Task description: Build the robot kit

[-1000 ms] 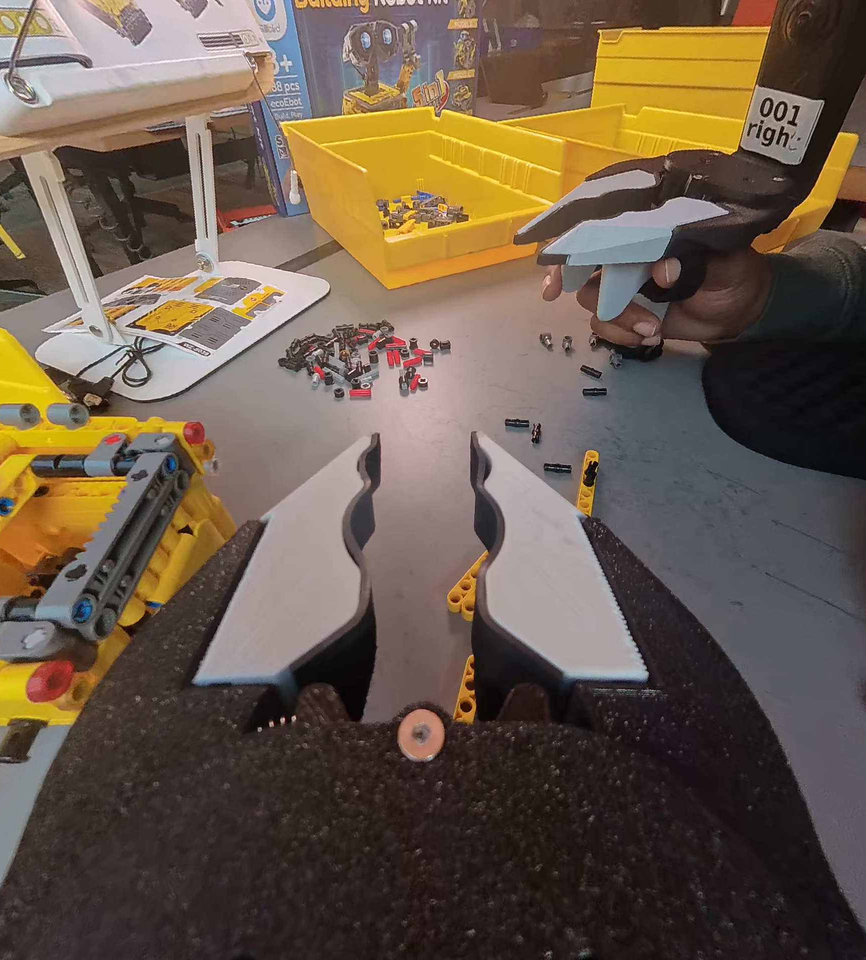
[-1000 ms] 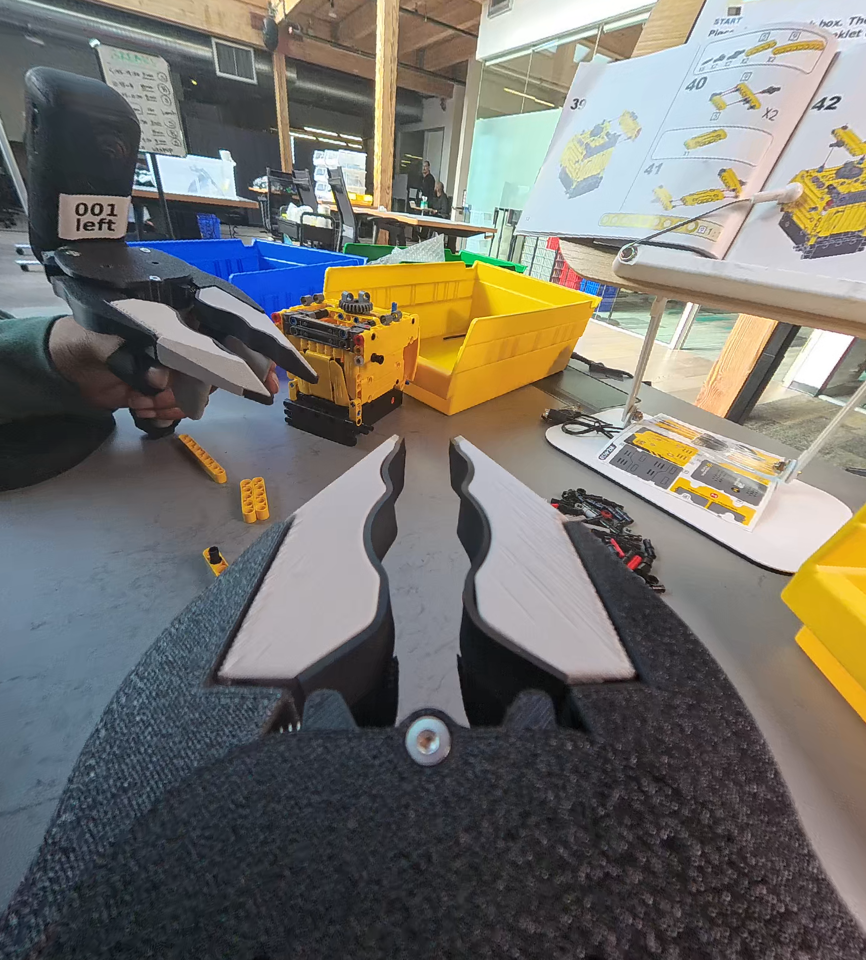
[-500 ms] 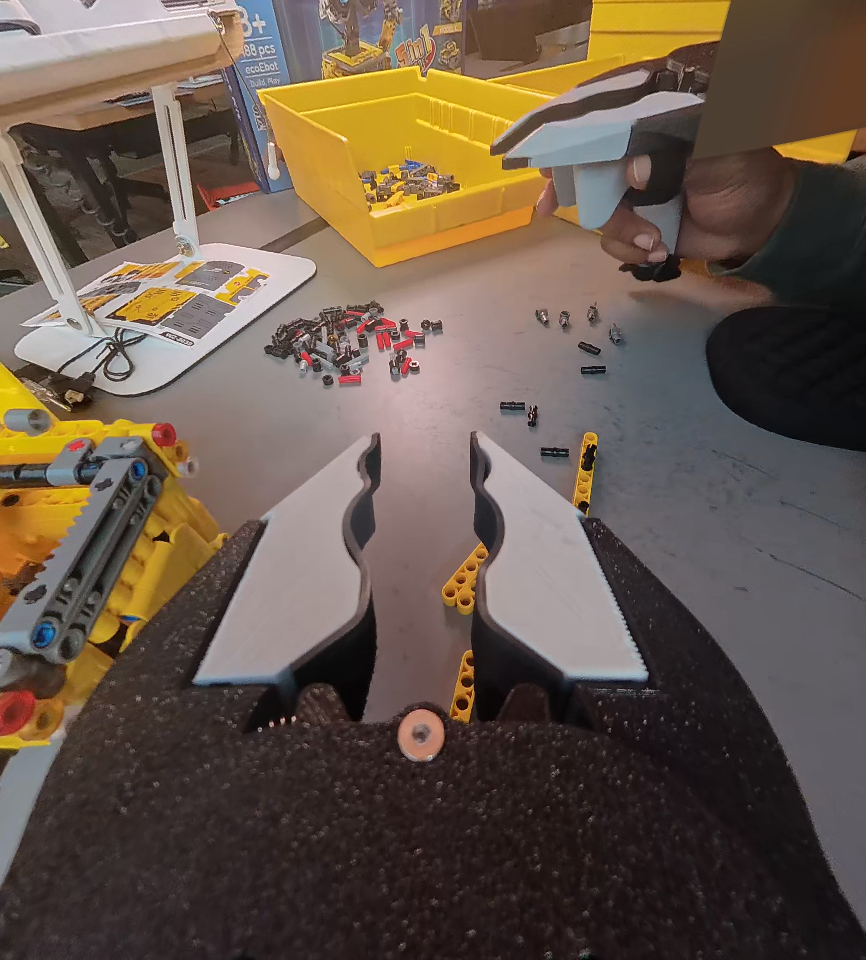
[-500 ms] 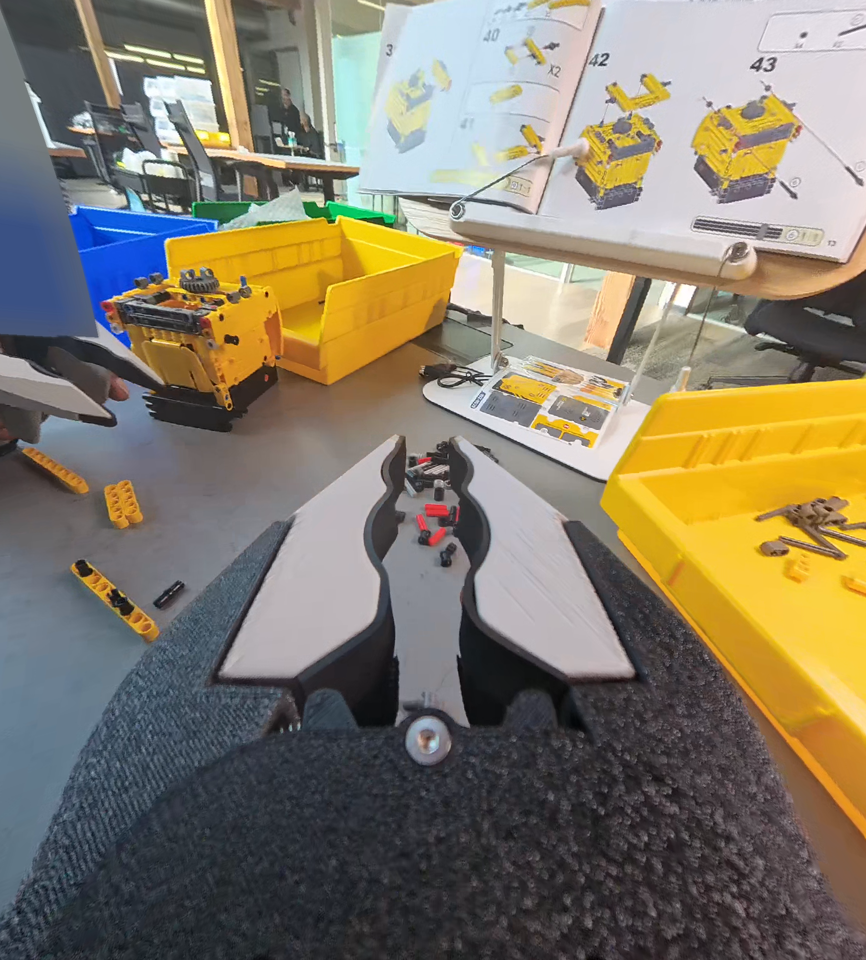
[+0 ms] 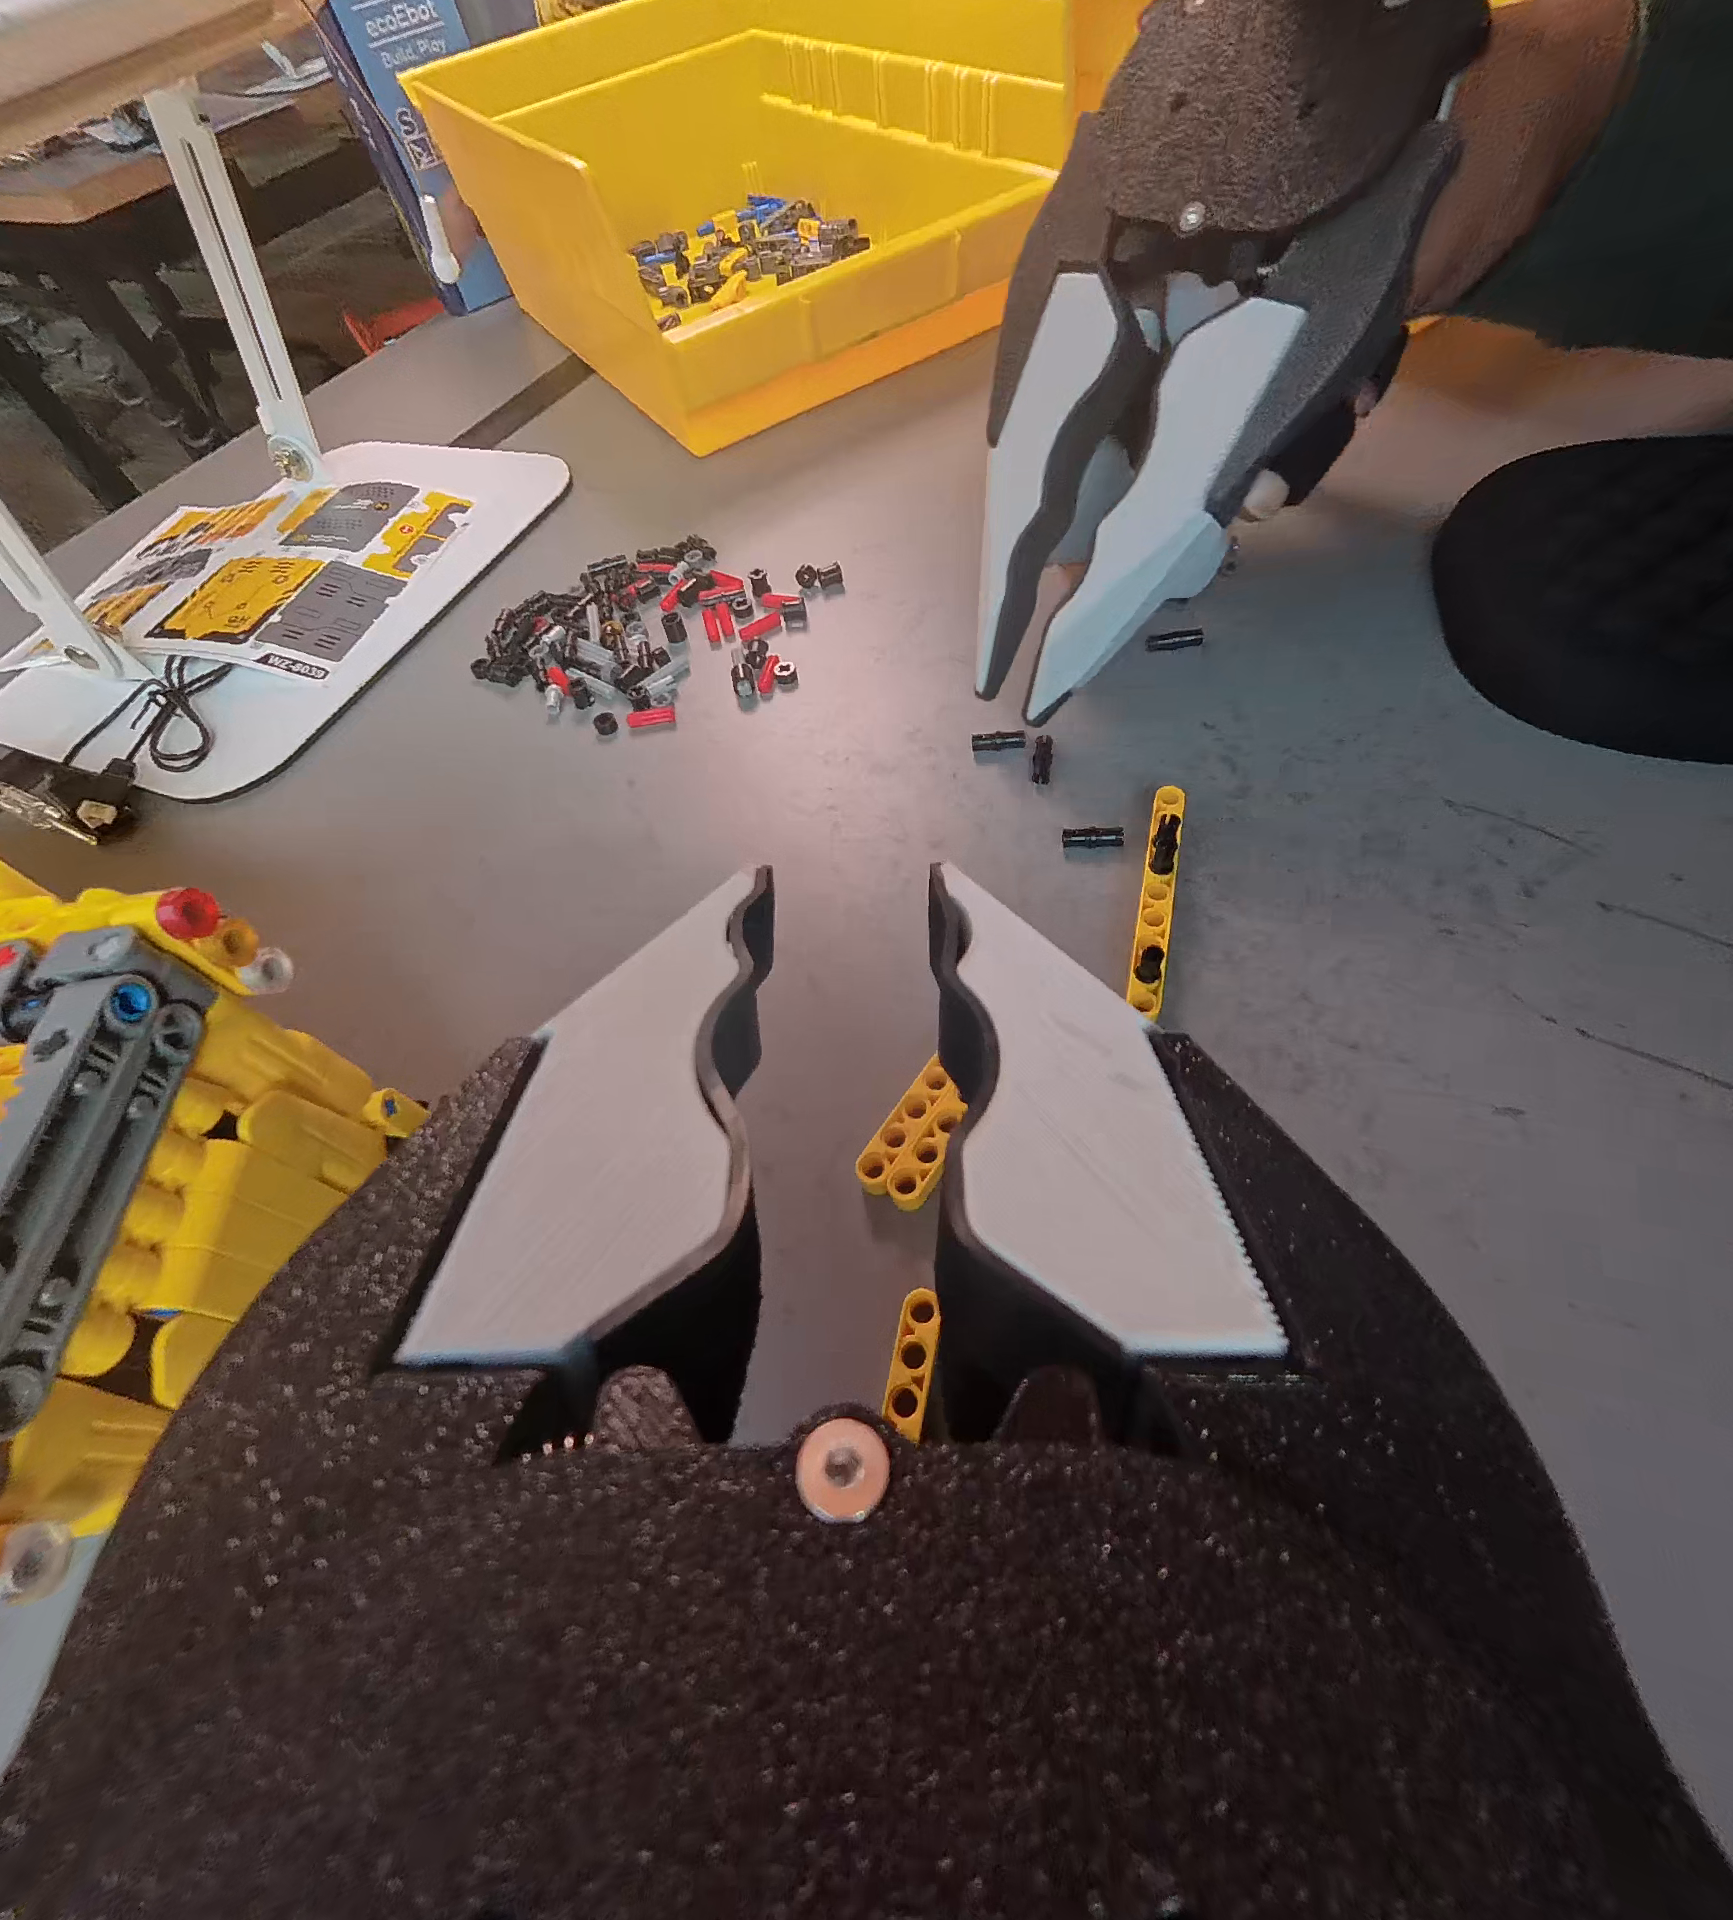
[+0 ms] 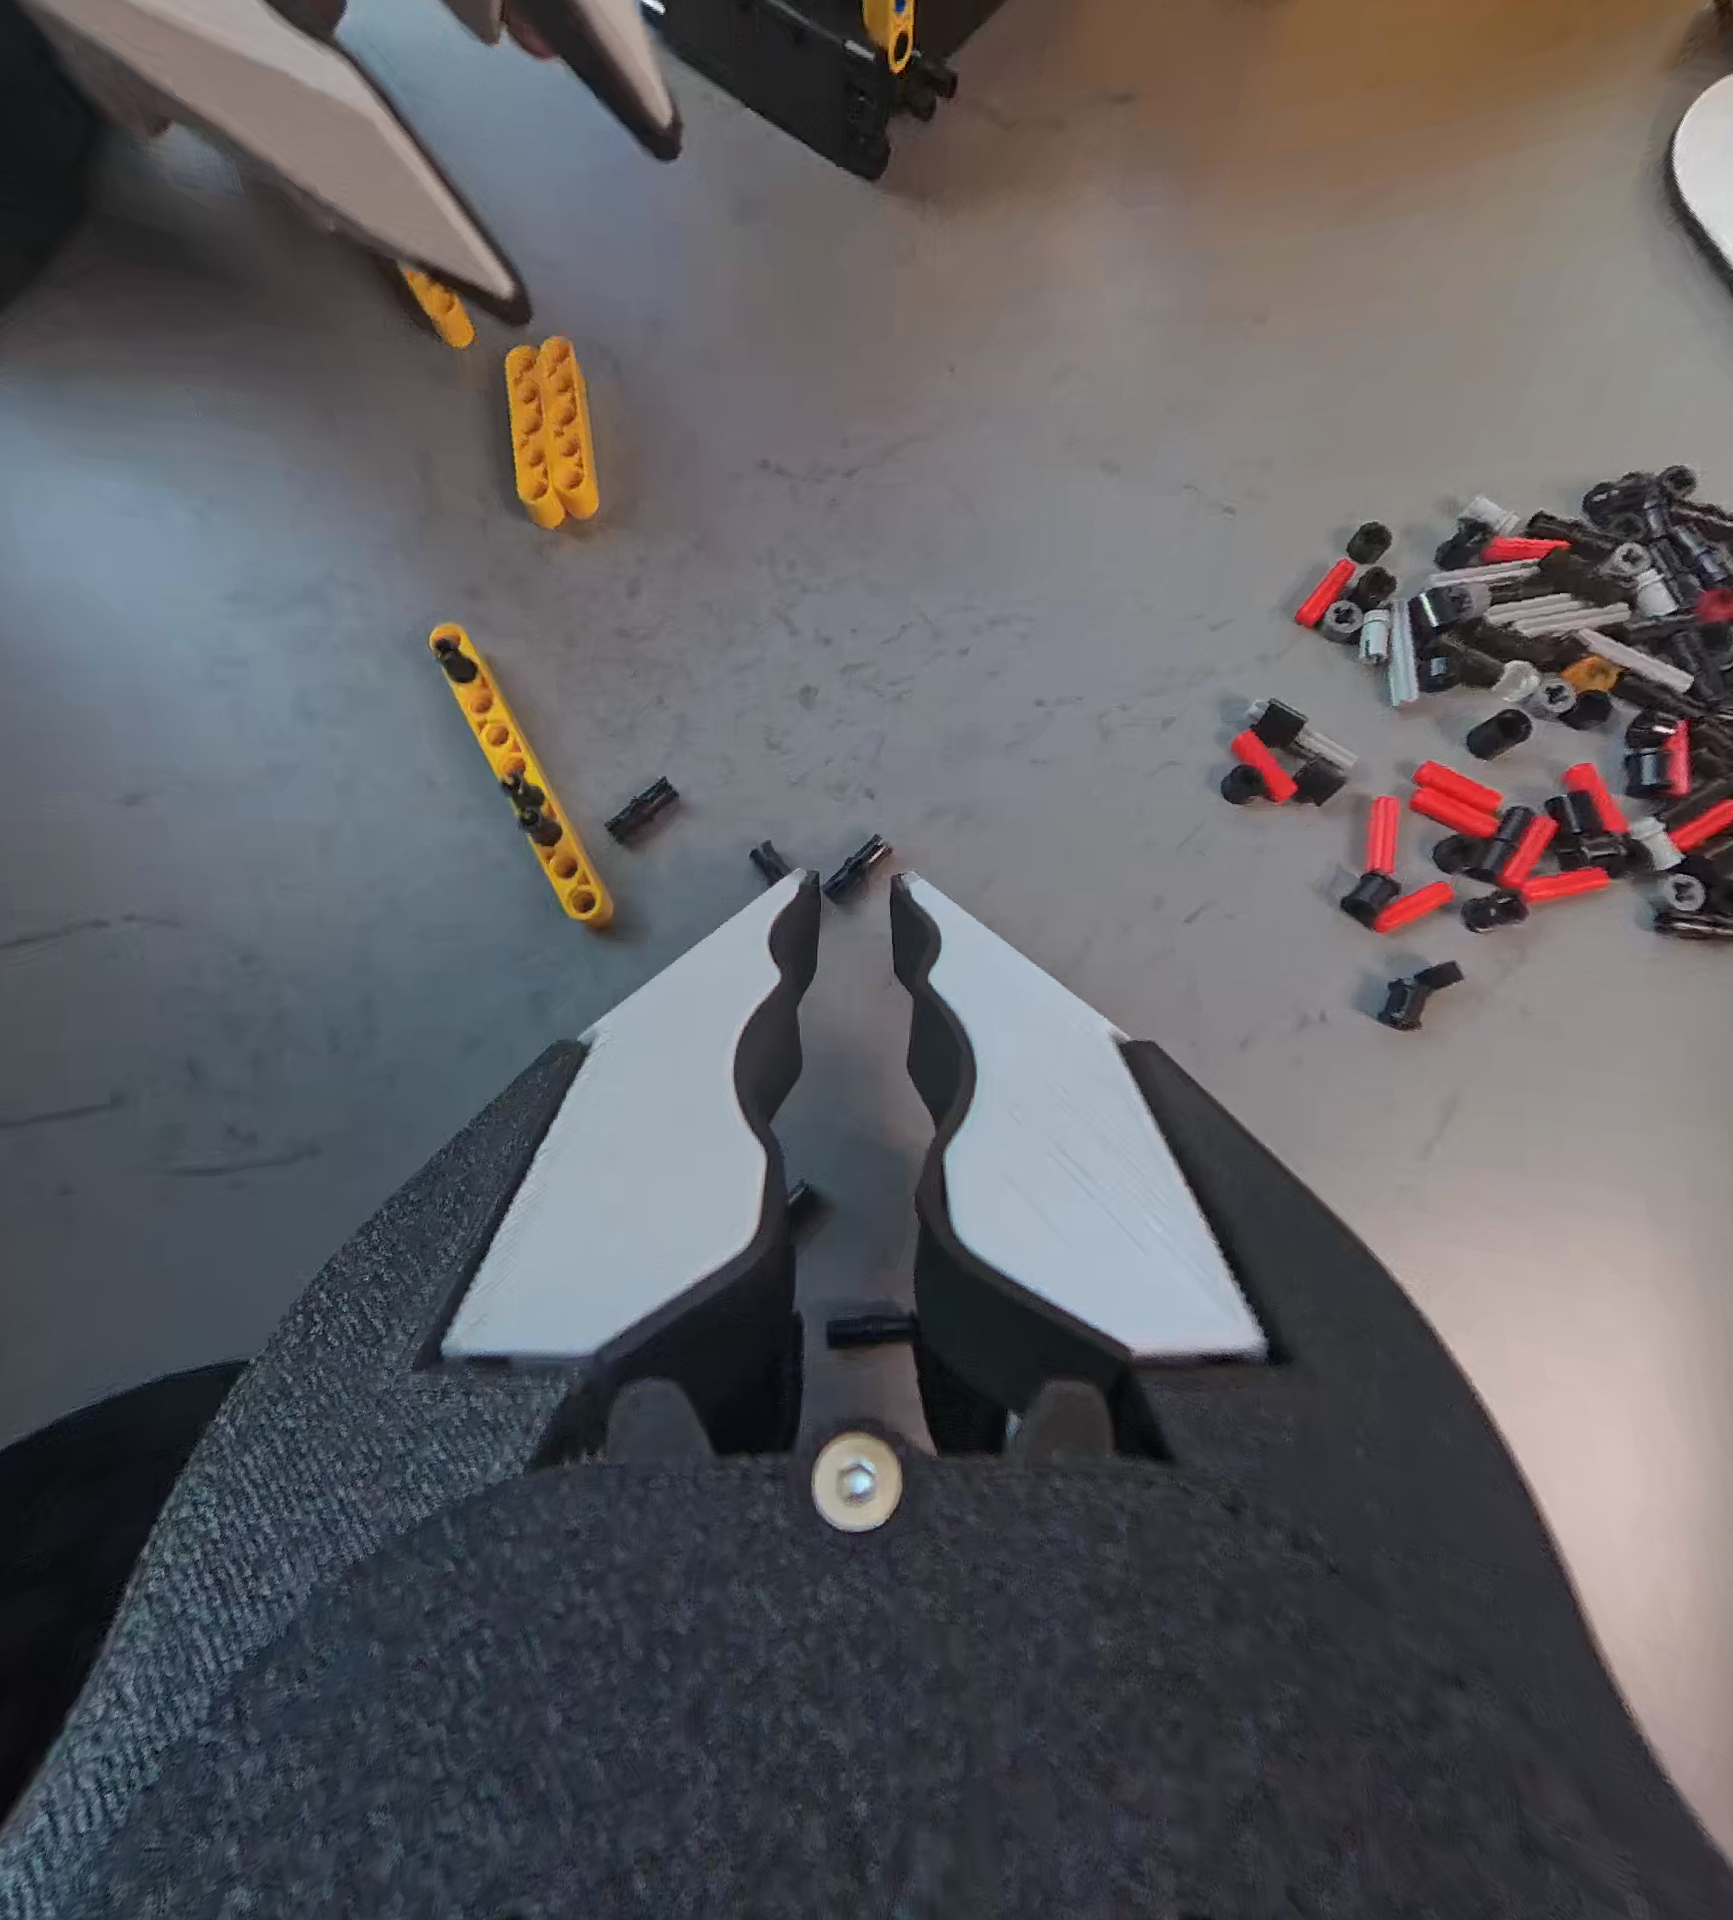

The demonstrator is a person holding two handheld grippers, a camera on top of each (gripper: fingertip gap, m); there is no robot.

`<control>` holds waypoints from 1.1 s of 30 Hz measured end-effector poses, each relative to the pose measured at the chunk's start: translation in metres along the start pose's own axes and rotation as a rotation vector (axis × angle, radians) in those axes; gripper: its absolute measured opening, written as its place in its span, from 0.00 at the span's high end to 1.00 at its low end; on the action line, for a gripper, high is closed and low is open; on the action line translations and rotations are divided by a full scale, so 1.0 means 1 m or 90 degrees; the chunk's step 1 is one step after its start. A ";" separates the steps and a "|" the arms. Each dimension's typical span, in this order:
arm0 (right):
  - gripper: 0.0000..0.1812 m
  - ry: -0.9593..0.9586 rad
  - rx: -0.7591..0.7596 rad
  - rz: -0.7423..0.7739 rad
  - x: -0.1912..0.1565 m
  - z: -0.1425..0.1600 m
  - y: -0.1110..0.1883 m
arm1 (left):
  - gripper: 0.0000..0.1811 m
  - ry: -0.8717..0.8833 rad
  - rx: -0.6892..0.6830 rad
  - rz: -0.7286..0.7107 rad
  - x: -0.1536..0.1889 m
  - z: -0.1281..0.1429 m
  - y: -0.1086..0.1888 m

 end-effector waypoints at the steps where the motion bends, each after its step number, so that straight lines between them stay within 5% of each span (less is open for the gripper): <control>1: 0.93 -0.017 -0.005 -0.011 0.002 -0.004 -0.001 | 0.84 -0.005 -0.002 -0.001 0.001 0.000 0.000; 8: 0.91 -0.021 -0.046 -0.031 0.003 -0.010 -0.008 | 0.84 -0.011 -0.006 0.006 0.004 0.001 0.000; 12: 0.91 0.069 -0.026 -0.082 -0.027 -0.019 -0.004 | 0.85 -0.022 -0.018 0.010 0.007 0.003 -0.002; 15: 0.91 0.022 -0.068 -0.125 -0.039 -0.015 -0.012 | 0.85 -0.031 -0.029 0.011 0.009 0.005 -0.004; 26: 0.98 0.095 -0.115 -0.081 -0.036 -0.008 -0.019 | 0.86 -0.050 -0.038 0.023 0.017 0.007 -0.005; 29: 0.98 0.077 -0.033 -0.081 -0.035 -0.017 -0.010 | 0.86 -0.050 -0.034 0.030 0.020 0.006 -0.005; 33: 0.98 -0.044 0.244 -0.124 -0.037 -0.071 0.030 | 0.87 0.004 0.035 0.088 0.032 -0.013 -0.002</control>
Point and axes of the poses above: each gripper's, where its closed fingertips meet, y back along the fingers, z out of its underside, x = y × z across the jaws, the point moved 1 cm from there along y, back along the fingers, and after that the axes turned 3 degrees about -x, right-handed, at the moved point
